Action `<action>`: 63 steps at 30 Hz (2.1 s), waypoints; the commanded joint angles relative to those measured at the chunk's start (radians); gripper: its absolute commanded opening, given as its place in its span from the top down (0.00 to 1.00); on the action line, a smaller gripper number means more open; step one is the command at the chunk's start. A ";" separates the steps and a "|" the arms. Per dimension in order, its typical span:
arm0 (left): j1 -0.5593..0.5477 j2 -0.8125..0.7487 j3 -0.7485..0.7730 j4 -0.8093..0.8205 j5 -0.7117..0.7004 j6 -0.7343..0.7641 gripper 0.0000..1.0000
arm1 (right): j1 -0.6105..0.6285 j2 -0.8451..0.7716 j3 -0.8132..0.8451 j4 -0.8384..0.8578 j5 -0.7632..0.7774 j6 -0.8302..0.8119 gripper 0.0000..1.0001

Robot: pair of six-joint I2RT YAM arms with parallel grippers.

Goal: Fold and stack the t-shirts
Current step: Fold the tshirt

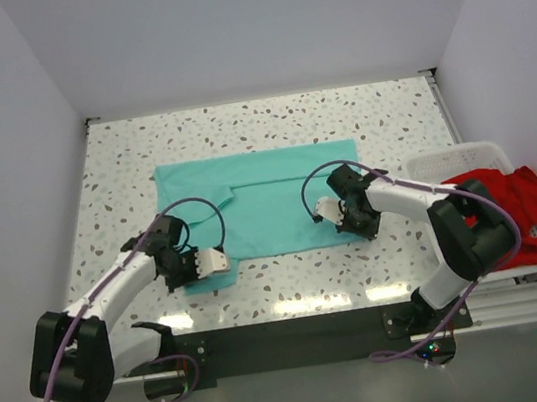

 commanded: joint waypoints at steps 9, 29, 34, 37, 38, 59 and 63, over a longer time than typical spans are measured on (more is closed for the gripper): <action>0.005 -0.121 0.123 -0.197 -0.032 -0.020 1.00 | -0.001 -0.156 0.044 -0.175 -0.068 -0.018 1.00; 0.111 0.227 0.561 -0.030 -0.029 0.014 1.00 | -0.199 0.085 0.375 -0.275 -0.155 -0.120 1.00; 0.113 0.295 0.620 0.008 -0.037 0.011 1.00 | -0.201 0.143 0.441 -0.268 -0.158 -0.122 1.00; 0.123 0.336 0.654 0.008 -0.041 0.012 1.00 | -0.207 0.179 0.496 -0.271 -0.152 -0.128 1.00; 0.129 0.345 0.660 0.010 -0.043 0.017 1.00 | -0.208 0.189 0.521 -0.274 -0.150 -0.133 1.00; 0.162 0.480 0.716 0.082 -0.051 0.006 1.00 | -0.248 0.349 0.645 -0.264 -0.115 -0.166 1.00; 0.165 0.508 0.728 0.088 -0.055 0.006 1.00 | -0.250 0.369 0.665 -0.271 -0.115 -0.165 1.00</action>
